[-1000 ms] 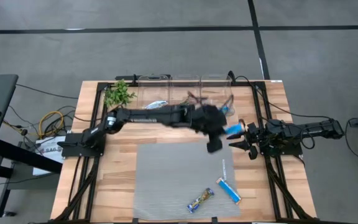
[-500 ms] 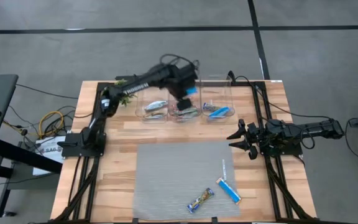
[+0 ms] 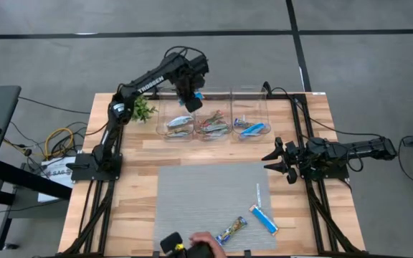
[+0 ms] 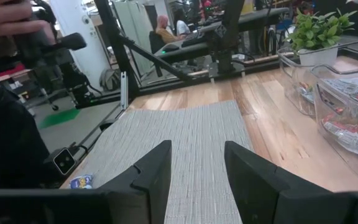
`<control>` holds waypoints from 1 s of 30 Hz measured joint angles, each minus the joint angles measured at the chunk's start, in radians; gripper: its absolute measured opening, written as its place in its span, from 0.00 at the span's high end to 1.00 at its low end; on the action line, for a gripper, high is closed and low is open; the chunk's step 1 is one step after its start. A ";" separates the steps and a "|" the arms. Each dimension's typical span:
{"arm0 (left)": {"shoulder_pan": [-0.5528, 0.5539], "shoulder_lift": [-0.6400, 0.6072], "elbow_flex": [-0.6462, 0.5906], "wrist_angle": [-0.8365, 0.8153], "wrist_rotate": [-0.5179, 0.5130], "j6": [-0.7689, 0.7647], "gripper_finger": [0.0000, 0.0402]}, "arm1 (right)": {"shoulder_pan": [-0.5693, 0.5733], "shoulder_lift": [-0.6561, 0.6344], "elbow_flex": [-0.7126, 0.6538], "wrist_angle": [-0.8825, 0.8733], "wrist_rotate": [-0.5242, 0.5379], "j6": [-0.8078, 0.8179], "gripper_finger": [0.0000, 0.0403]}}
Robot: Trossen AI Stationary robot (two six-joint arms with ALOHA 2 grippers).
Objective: Pick and place Granola Bars by type
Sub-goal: Put the yellow granola bar into the left transparent bin
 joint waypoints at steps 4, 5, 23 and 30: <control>0.044 0.000 0.000 0.000 -0.026 0.026 0.99 | 0.000 0.000 0.000 0.000 0.000 0.000 0.65; 0.057 0.000 0.000 0.000 -0.032 0.026 0.99 | 0.000 0.000 0.000 0.000 0.000 0.000 0.65; 0.118 0.001 -0.159 0.000 0.004 0.104 0.90 | 0.000 0.000 0.000 0.000 0.000 0.000 0.65; 0.117 0.001 -0.175 -0.001 0.020 0.115 0.70 | 0.000 0.000 0.000 0.000 0.000 0.000 0.65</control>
